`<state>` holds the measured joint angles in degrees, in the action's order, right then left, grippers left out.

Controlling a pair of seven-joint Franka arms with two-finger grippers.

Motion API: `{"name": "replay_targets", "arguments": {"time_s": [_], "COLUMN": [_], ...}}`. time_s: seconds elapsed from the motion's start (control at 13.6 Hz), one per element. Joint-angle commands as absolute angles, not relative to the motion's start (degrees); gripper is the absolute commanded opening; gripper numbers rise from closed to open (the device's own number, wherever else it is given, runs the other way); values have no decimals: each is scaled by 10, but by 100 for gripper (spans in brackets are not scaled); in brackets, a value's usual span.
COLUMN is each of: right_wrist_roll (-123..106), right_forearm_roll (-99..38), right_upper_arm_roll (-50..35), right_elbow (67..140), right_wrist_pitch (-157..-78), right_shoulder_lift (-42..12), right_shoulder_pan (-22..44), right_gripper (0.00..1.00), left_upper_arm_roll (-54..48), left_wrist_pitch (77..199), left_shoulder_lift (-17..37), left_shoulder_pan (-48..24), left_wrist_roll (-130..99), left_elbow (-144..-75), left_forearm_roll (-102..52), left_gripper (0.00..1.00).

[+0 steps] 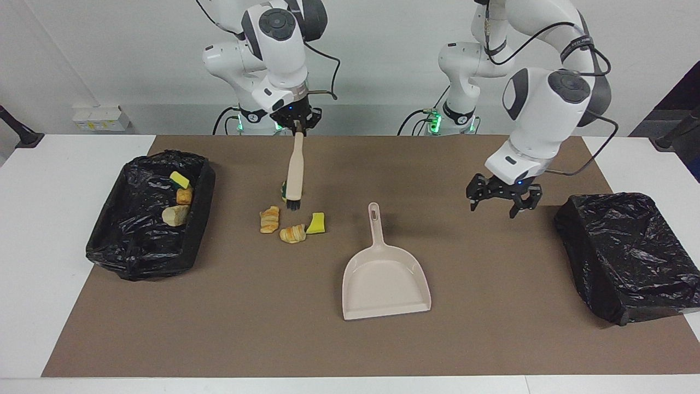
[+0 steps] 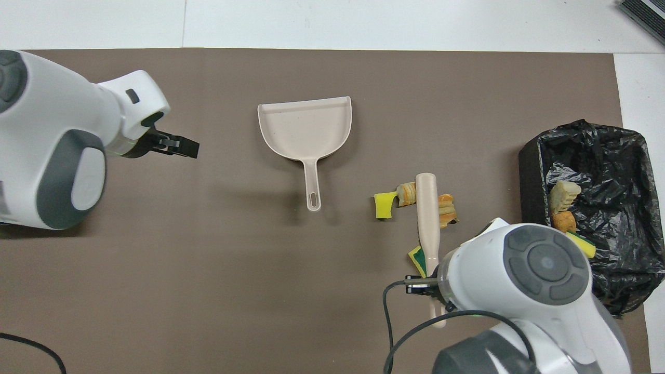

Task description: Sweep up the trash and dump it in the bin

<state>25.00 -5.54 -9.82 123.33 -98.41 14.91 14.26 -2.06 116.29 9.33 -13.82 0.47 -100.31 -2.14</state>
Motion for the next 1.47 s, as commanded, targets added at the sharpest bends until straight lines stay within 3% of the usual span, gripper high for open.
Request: {"name": "replay_targets", "arguments": {"time_s": [0.0, 0.44, 0.73, 1.03, 1.1, 1.17, 1.32, 1.39], "right_wrist_roll": [155, 135, 162, 162, 157, 157, 165, 170], "right_forearm_roll": [-31, 52, 50, 3, -29, -38, -40, -40], "right_upper_arm_roll": [-105, -106, -111, -111, -111, -111, -111, -110], "right_elbow": [1269, 1367, 1370, 1368, 1368, 1364, 1358, 1354], "right_wrist_pitch": [-990, -1085, -1107, -1120, -1129, -1132, -1126, -1120], "right_shoulder_lift": [167, 152, 99, 73, 72, 69, 68, 71], "right_shoulder_pan": [62, 21, 35, 69, 72, 77, 88, 97], "right_gripper": [0, 0, 0, 0, 0, 0, 0, 0], "left_upper_arm_roll": [-11, -11, -10, -9, -8, -8, -9, -10], "left_wrist_pitch": [1219, 1327, 1367, 1353, 1336, 1325, 1318, 1317], "left_shoulder_lift": [119, 194, 234, 227, 224, 222, 215, 214], "left_shoulder_pan": [-206, -308, -351, -357, -359, -359, -363, -363], "left_wrist_roll": [-72, -254, -324, -347, -348, -349, -352, -352], "left_elbow": [-1020, -1010, -1014, -1014, -1013, -1014, -1022, -1024], "left_forearm_roll": [-26, -15, -2, 3, 3, 3, 4, 4], "left_gripper": [100, 100, 100, 100, 94, 80, 10, 0]}}
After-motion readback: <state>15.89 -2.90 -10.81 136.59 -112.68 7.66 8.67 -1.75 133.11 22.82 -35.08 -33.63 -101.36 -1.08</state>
